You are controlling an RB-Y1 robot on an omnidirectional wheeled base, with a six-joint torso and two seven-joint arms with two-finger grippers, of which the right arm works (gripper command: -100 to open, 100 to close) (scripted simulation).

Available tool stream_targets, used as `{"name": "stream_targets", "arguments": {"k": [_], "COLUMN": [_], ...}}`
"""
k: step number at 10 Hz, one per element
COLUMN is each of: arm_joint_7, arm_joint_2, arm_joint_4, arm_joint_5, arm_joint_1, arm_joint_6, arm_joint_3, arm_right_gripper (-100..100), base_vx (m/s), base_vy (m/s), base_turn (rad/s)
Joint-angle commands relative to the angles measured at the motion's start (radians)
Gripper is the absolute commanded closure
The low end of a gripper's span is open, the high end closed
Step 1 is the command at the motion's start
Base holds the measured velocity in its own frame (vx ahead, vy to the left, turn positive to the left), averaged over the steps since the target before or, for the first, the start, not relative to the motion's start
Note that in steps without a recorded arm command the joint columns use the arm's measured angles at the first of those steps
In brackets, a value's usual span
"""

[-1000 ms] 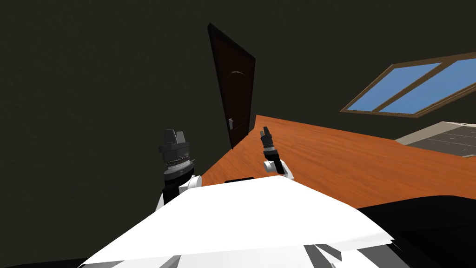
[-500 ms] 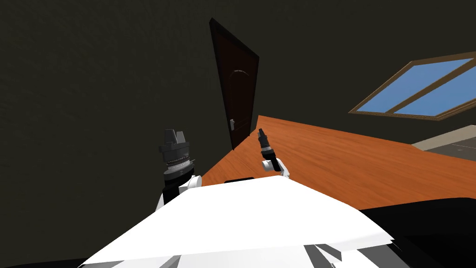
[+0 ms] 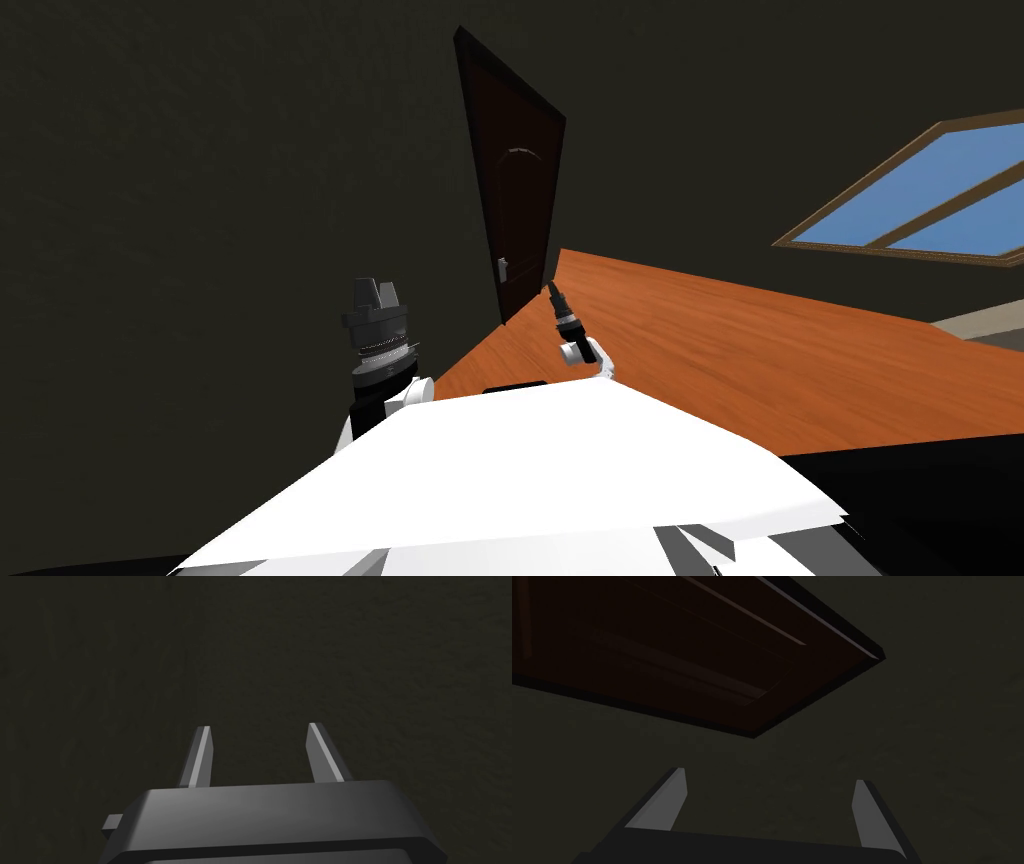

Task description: Pull the door open

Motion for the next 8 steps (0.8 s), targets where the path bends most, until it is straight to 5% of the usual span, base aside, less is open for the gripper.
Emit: {"name": "stream_targets", "arguments": {"k": [1,8], "arm_joint_7": [0.030,0.154], "arm_joint_2": [-0.012,-0.059], "arm_joint_4": [0.040,0.241], "arm_joint_5": [0.007,0.035], "arm_joint_1": [-0.026,-0.139], "arm_joint_6": [-0.001,-0.030], "arm_joint_3": [0.009,0.047], "arm_right_gripper": [-100,-100], "base_vx": [0.104,0.095], "base_vy": [-0.008,-0.018], "base_turn": [0.069,0.067]}}
